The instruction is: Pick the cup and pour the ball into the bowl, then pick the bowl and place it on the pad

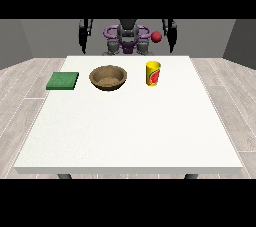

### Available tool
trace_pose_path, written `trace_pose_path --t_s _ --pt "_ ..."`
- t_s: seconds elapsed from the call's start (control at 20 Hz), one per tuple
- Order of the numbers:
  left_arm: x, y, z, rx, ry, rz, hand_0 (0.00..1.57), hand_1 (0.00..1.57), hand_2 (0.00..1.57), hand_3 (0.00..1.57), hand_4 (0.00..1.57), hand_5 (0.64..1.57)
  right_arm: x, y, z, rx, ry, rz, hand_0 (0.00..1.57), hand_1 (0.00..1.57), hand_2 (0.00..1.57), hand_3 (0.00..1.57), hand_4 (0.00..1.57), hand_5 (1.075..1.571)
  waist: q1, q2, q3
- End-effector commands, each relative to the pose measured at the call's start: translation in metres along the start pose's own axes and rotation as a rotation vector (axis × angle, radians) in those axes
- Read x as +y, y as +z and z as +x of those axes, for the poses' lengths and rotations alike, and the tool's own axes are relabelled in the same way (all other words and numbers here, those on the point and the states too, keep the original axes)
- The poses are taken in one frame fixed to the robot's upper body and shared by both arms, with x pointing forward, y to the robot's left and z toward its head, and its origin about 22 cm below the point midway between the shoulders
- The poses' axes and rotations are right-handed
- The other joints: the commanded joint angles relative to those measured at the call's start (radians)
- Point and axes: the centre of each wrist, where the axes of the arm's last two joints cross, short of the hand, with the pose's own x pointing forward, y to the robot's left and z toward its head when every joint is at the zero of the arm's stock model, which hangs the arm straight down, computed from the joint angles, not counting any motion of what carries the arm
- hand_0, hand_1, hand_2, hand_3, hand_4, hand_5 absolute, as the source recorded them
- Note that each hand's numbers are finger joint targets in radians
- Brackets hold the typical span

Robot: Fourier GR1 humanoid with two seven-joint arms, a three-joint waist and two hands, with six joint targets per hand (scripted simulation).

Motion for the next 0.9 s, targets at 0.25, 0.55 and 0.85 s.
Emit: trace_pose_path --t_s 0.25,0.55,0.85 --pt "0.01 -0.003 0.034 -0.028 -0.042 -0.009 0.0 0.0 0.0 0.0 0.0 1.524 -0.016 0.0 0.029 -0.013 0.033 -0.022 0.0 0.0 0.0 0.0 0.0 1.568 -0.011 -0.282 0.0139" --pt "-0.049 0.051 0.027 -0.097 0.269 -0.085 0.0 0.0 0.0 0.0 0.0 1.521 -0.021 0.005 0.02 -0.07 -0.132 -0.174 0.0 0.0 0.0 0.0 0.0 1.566 0.073 -0.242 0.0143" --pt "-0.051 0.016 0.062 -0.248 0.132 -0.03 0.0 0.0 0.0 0.0 0.0 1.453 -0.015 -0.002 0.021 -0.199 -0.141 -0.09 0.0 0.0 0.0 0.0 0.0 1.566 0.016 -0.08 0.0147"
